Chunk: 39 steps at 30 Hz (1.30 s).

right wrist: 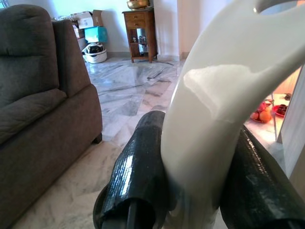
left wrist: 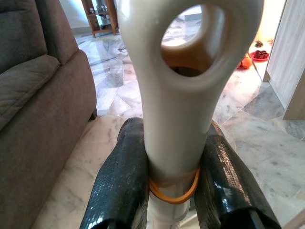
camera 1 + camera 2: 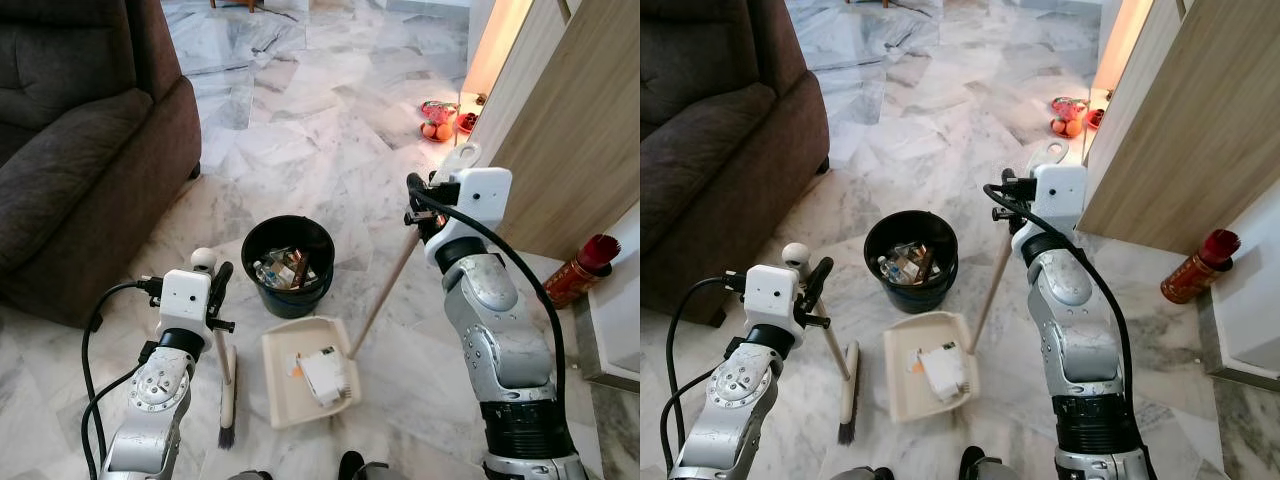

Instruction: Sweep floor

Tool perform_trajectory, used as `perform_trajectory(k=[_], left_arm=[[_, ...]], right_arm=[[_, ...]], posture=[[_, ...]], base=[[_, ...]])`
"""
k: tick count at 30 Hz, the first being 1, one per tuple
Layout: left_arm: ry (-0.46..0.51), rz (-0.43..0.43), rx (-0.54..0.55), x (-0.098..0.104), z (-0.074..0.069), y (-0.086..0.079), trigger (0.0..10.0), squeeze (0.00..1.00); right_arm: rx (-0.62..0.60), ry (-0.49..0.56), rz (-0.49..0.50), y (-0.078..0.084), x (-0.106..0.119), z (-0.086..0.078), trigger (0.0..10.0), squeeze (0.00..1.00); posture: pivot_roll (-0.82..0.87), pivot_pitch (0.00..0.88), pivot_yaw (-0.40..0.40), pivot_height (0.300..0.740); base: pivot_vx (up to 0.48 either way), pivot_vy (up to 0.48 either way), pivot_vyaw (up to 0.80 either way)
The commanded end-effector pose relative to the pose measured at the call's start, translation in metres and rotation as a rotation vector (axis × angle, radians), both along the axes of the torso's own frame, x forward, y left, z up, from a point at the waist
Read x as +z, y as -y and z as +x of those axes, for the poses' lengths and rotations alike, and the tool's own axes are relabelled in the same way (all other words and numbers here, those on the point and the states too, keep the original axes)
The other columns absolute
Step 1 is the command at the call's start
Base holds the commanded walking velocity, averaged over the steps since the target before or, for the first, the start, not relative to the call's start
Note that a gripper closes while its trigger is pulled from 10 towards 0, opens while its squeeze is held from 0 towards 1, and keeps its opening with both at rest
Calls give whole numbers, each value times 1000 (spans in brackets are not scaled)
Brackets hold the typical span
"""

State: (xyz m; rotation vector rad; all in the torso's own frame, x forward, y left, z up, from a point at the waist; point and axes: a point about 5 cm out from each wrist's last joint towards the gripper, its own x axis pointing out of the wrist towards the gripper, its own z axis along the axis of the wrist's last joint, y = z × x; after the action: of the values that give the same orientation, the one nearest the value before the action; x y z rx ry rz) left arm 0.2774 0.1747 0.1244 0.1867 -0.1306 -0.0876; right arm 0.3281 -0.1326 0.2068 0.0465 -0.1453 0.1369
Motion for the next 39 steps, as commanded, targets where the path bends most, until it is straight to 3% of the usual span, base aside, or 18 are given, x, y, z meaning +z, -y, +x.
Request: perform_trajectory(k=[1,25,29,39], left_arm=[[26,21,3,3,0,-1,10000,0],[27,21,3,3,0,-1,10000,0],[31,19,0,3,0,-1,10000,0],[31,20,3,3,0,-2,10000,0]], right_arm=[[6,68,16,-1,17,-3,10000,0],[3,62,24,-1,21,-4,10000,0],[-63,145,21,-1,28,-6,10000,0],[-67,96,13,-1,13,-4,10000,0]], posture=[[138,192,-13,740],[141,189,-14,740],[148,171,-8,740],[150,174,-9,740]], base=[[0,0,0],[0,0,0],[0,0,0],[0,0,0]])
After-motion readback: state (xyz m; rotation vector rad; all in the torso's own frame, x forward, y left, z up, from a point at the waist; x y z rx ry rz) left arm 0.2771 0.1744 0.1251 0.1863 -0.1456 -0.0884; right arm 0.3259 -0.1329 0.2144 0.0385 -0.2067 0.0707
